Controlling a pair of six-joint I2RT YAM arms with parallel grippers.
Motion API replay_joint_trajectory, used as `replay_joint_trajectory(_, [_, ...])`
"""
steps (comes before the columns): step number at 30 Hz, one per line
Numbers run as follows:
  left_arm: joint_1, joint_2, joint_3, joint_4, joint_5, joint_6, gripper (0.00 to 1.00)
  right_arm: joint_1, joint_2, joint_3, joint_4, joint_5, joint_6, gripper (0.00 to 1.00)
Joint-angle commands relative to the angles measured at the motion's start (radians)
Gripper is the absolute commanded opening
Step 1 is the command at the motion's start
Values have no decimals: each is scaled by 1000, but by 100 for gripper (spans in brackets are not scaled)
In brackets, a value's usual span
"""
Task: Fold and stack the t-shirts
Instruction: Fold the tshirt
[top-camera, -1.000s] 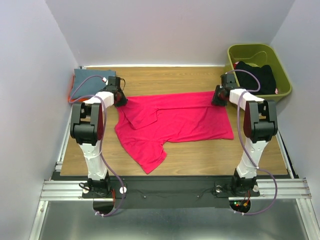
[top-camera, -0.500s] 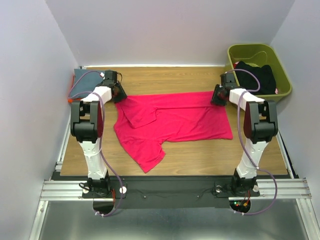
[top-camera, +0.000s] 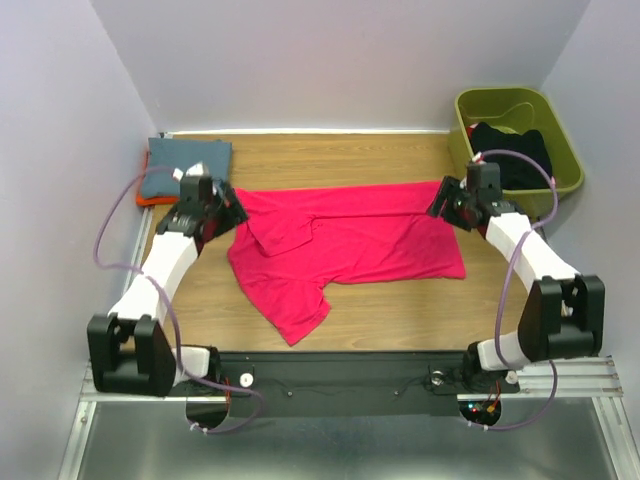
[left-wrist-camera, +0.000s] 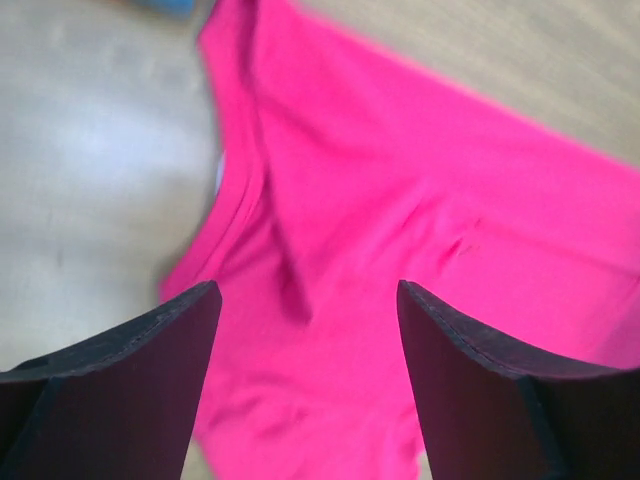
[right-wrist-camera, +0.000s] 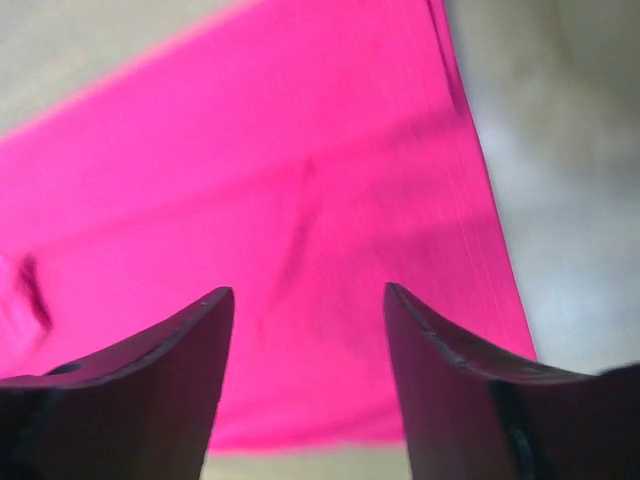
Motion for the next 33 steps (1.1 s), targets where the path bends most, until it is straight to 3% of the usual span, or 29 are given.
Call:
replay_joint_trajectory(1, [1, -124, -201, -106, -20, -15, 90, 3, -117, -132, -96, 15, 44, 72])
replay_joint_trajectory(5, [-2, -247, -362, -133, -13, -56, 90, 4, -218, -214, -153, 71, 47, 81])
replay_joint_trajectory(7, [-39, -270, -338, -161, -21, -85, 88, 4, -252, -232, -176, 85, 49, 81])
replay_joint_trajectory(15, [-49, -148, -356, -156, -9, -98, 74, 0, -263, -284, -196, 147, 79, 81])
replay_joint_trajectory(20, [-60, -111, -359, -136, -10, -82, 58, -19, -252, -297, -196, 184, 84, 76])
replay_joint_trajectory(27, [-98, -35, -355, -146, -21, -82, 57, -49, -260, -312, -196, 216, 101, 75])
replay_joint_trajectory(33, [-134, 17, -352, -144, -66, -84, 48, -49, -234, -321, -195, 207, 119, 72])
